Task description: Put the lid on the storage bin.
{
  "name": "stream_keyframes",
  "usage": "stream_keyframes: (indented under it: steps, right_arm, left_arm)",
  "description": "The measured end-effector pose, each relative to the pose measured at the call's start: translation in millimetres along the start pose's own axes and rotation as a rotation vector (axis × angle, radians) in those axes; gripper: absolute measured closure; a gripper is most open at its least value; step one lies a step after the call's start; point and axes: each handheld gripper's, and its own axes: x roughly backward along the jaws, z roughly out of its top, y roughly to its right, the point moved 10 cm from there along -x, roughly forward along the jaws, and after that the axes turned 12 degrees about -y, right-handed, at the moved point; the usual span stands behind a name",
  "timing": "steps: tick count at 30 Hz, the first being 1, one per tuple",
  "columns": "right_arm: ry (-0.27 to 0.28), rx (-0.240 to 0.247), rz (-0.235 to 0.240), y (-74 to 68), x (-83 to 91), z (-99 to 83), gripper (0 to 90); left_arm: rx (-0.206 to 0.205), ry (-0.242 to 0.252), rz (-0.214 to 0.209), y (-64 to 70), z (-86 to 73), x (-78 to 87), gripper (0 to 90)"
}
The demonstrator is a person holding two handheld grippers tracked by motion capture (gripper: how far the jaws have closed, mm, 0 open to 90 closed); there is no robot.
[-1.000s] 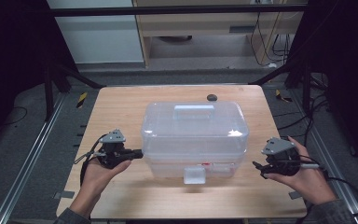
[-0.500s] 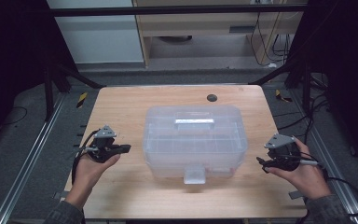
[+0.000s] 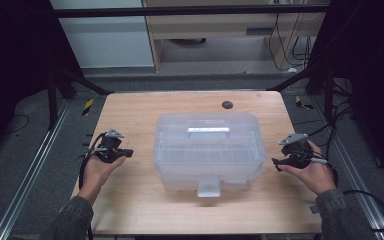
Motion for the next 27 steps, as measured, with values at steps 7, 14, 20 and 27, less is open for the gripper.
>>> stream_keyframes:
  steps: [7,14,20,27]
  right_arm:
    - [0.012,-0.047,0.003,12.4,-14.4,12.3,15.9]
    - [0.048,-0.109,0.008,21.6,-23.6,22.8,15.3]
    - [0.065,-0.187,0.044,23.8,-38.1,25.5,14.6]
    - [0.072,-0.253,0.076,24.3,-52.5,24.0,13.3]
  left_arm:
    - [0.0,0.015,0.053,-9.3,5.7,-7.9,89.6]
    - [0.067,0.087,0.141,-31.5,15.3,-14.4,47.6]
    - [0.117,0.117,0.193,-47.1,14.4,-24.8,25.7]
    - [0.165,0.118,0.178,-52.4,10.9,-39.0,14.6]
